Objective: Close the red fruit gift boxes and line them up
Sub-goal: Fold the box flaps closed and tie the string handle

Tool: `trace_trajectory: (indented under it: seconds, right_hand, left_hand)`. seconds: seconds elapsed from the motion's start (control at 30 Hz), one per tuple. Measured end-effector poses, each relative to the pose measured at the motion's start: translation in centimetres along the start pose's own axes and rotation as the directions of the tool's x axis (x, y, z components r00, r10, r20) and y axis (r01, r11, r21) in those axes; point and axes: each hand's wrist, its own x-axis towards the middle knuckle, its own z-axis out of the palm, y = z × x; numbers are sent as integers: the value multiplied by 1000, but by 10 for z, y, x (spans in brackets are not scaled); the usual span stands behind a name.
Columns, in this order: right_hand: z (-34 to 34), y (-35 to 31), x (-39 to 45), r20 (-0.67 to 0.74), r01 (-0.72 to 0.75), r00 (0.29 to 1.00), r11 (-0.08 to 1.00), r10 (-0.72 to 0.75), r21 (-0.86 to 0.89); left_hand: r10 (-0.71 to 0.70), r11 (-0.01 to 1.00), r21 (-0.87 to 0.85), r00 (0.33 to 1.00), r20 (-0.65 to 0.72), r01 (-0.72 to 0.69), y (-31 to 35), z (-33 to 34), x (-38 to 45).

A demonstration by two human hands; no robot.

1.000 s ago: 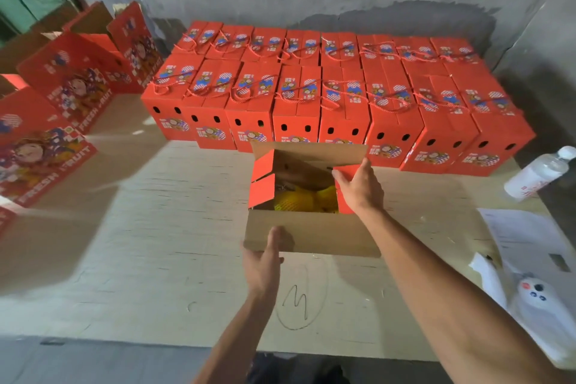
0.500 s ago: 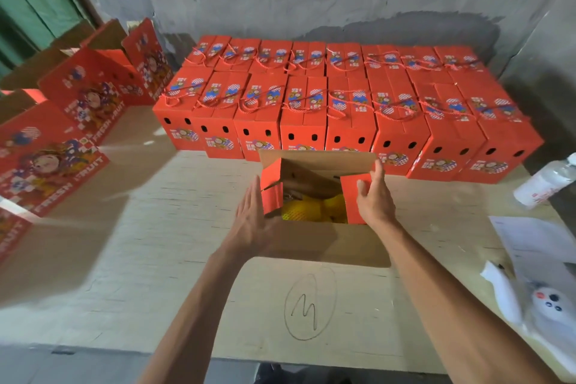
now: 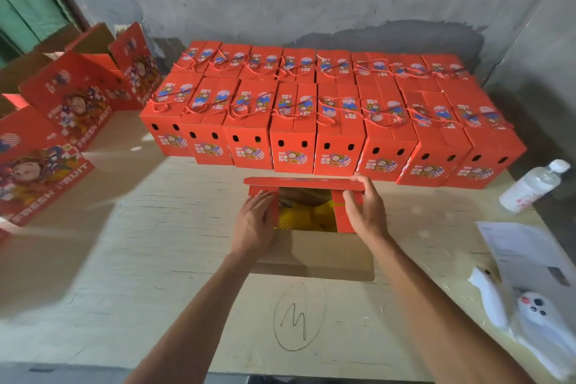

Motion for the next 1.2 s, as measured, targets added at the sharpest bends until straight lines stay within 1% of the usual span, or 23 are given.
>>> trace_trajectory:
  seconds: [0.1,0.17,0.2,0.23,0.33,0.37,0.4,0.43,0.47,0.53,0.57,0.6,0.63,0.67,0.77,0.9,0.97,1.07,1.2]
  right_hand:
    - [-7,3,-8,91,18,996,1000,-18,2]
    - [-9,6,-12,111,29,993,1000,-29,3]
    - [-10,7,-12,106,36,994,999,-35,-1]
    - [-9,7,-11,100,45,994,999,-44,-7]
    - [-9,9,-4,101,48,994,999,-49,5]
    - [-10,10,-2,113,41,993,999,-42,15]
    - [-10,12,0,127,36,991,999,-38,24]
    - [-11,13,2,140,35,989,999,-39,29]
    - [-11,15,4,152,37,988,999,-41,27]
    - [-16,17,9,191,37,981,999,-39,17]
    - [-19,18,12,213,38,976,999,-40,12]
    - [-23,19,14,231,46,972,999,-46,5]
    - [-26,21,16,244,60,968,998,-56,-7]
    - [-28,22,17,249,77,966,997,-69,-22]
    - [-27,28,14,228,125,967,991,-114,-35]
    - [-26,27,10,207,161,967,985,-146,-56]
    - [-26,24,10,217,175,963,982,-157,-67]
    - [-27,23,11,220,177,963,982,-158,-70]
    - [-28,22,10,211,153,968,985,-134,-76]
  left_hand:
    - [-60,995,-86,992,-114,50,3,2,-5]
    - [-125,988,-103,983,-137,111,4,2,-7]
    - [-134,988,-93,980,-145,121,4,2,-6]
    - [-107,994,-56,982,-158,99,3,2,-6]
    - [119,980,180,971,-205,-82,3,-1,-4]
    - [156,969,222,964,-215,-108,2,-4,-1]
    - [152,969,224,963,-221,-102,2,-8,3]
    - [118,978,194,970,-213,-77,0,-11,7]
    - [68,987,153,982,-176,-41,-3,-15,13]
    - [-62,996,56,998,-19,63,-9,-20,26]
    - [-112,994,-3,992,63,113,-11,-22,32]
    - [-133,988,-58,984,117,140,-13,-22,36]
    - [-129,985,-93,983,134,142,-14,-22,36]
    - [-113,987,-97,986,121,125,-14,-21,35]
    - [-67,997,-36,994,84,70,-18,-22,33]
    - [9,999,30,979,204,-15,-33,-30,36]
    - [53,995,73,976,213,-70,-37,-34,38]
    - [88,990,100,989,120,-100,-32,-32,40]
    - [52,997,55,999,10,-53,-27,-29,39]
